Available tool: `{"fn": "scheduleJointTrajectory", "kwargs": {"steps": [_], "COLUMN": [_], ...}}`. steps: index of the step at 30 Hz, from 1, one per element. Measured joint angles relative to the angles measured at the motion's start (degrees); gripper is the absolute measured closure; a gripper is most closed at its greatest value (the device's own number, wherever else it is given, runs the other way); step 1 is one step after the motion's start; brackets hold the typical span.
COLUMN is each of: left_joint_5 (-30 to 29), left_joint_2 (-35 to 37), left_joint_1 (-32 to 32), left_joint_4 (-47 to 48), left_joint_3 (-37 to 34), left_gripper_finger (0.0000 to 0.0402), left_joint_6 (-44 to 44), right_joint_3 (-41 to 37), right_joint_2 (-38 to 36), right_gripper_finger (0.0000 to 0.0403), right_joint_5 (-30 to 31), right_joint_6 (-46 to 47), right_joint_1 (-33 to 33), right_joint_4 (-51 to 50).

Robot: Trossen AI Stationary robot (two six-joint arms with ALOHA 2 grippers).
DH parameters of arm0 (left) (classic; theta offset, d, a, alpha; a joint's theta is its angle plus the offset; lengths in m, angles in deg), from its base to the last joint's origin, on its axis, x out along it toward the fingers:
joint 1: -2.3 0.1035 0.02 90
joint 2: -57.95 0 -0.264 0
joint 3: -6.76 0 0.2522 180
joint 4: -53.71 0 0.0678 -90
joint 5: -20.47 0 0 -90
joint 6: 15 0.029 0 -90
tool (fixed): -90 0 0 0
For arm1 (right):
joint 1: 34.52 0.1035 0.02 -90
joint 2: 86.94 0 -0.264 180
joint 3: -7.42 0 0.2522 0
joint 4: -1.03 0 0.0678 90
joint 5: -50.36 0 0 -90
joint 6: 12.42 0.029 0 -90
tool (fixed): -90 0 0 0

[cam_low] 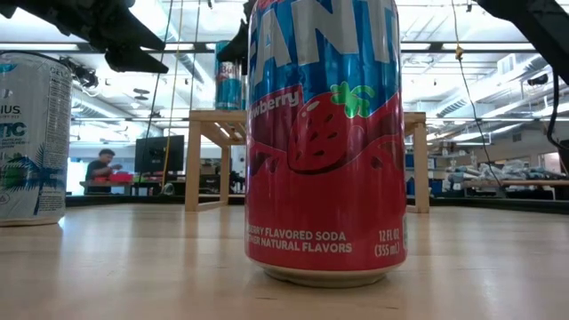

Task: Place canned beverage on shelf
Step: Put the blue soda can on the shelf aligned with the other blue soda can

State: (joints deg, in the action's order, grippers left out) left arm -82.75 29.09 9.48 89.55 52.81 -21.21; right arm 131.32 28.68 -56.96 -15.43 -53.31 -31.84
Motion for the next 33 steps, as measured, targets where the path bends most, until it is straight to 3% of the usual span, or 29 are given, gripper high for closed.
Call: {"fn": "scheduleJointTrajectory", "kwargs": {"steps": [16, 33], "left_joint_5": [0.00, 0.00], "left_joint_2": [0.02, 0.02], "left_joint_1": [0.00, 0.00], "left_joint_4": [0.59, 0.59], "left_joint_3": [0.00, 0.00], "left_gripper_finger": [0.0012, 0.0012], "left_joint_6": [0.00, 0.00], "right_joint_3": [0.00, 2.62], "right_joint_2": [-0.11, -0.11], "right_gripper_finger": [0.0072, 0.0025], "right_joint_5": [-0.42, 1.54], "right_joint_6": [-3.05, -5.71], "right_joint_1": [0.04, -0.07], "right_joint_4": [-0.13, 0.91]}}
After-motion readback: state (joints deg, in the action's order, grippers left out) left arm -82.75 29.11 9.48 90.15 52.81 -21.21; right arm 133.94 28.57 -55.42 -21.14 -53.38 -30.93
